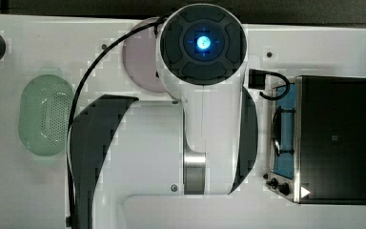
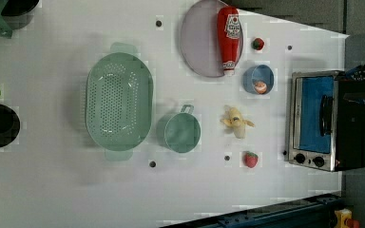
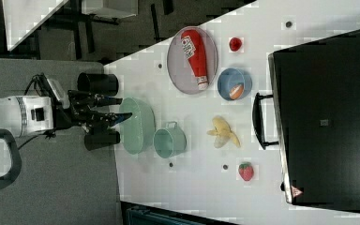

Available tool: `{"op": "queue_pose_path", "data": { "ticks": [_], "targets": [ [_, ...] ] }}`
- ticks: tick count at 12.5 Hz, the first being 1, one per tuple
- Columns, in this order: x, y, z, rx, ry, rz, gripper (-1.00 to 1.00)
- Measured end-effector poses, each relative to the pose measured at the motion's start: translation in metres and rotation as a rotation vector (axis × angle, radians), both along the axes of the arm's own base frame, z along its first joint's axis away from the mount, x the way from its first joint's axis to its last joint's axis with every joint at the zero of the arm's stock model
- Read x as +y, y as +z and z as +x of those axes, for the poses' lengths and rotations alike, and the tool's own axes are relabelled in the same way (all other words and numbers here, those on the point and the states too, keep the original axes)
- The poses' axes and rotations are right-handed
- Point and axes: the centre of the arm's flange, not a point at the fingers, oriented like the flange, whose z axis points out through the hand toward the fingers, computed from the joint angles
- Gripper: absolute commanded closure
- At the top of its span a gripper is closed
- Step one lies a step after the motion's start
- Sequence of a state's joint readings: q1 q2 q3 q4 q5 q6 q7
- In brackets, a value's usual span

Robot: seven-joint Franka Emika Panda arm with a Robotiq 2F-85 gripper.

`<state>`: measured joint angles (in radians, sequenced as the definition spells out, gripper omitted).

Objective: Pick Banana and place it in mug.

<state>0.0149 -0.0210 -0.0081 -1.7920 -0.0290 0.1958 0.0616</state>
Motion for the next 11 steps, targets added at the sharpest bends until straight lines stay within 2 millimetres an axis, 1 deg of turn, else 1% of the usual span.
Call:
{"op": "queue_pose_path", "data": {
  "ticks": [1,2,3,4,5,6,7,8,9,10,11],
  "targets": [
    [-0.003,-0.009,-0.039,0.093,-0.005,-0.004,-0.60],
    [-0.007,-0.008,-0.081,0.162,-0.013,0.000,-0.82],
    [-0.013,0.002,-0.112,0.161,-0.022,0.015,-0.99],
    [-0.022,0.022,-0.134,0.120,-0.037,0.024,-1.00],
    [-0.030,0.045,-0.147,0.054,-0.051,0.023,-1.00],
    [-0.036,0.062,-0.148,-0.020,-0.064,0.034,-1.00],
    [-0.036,0.070,-0.142,-0.084,-0.068,0.046,-1.00],
    [-0.035,0.068,-0.133,-0.122,-0.064,0.041,-1.00],
    [-0.031,0.054,-0.121,-0.131,-0.050,0.028,-1.00],
    [-0.024,0.026,-0.105,-0.112,-0.024,0.020,-1.00],
    [-0.015,-0.012,-0.089,-0.099,0.002,0.030,-1.00]
  ]
}}
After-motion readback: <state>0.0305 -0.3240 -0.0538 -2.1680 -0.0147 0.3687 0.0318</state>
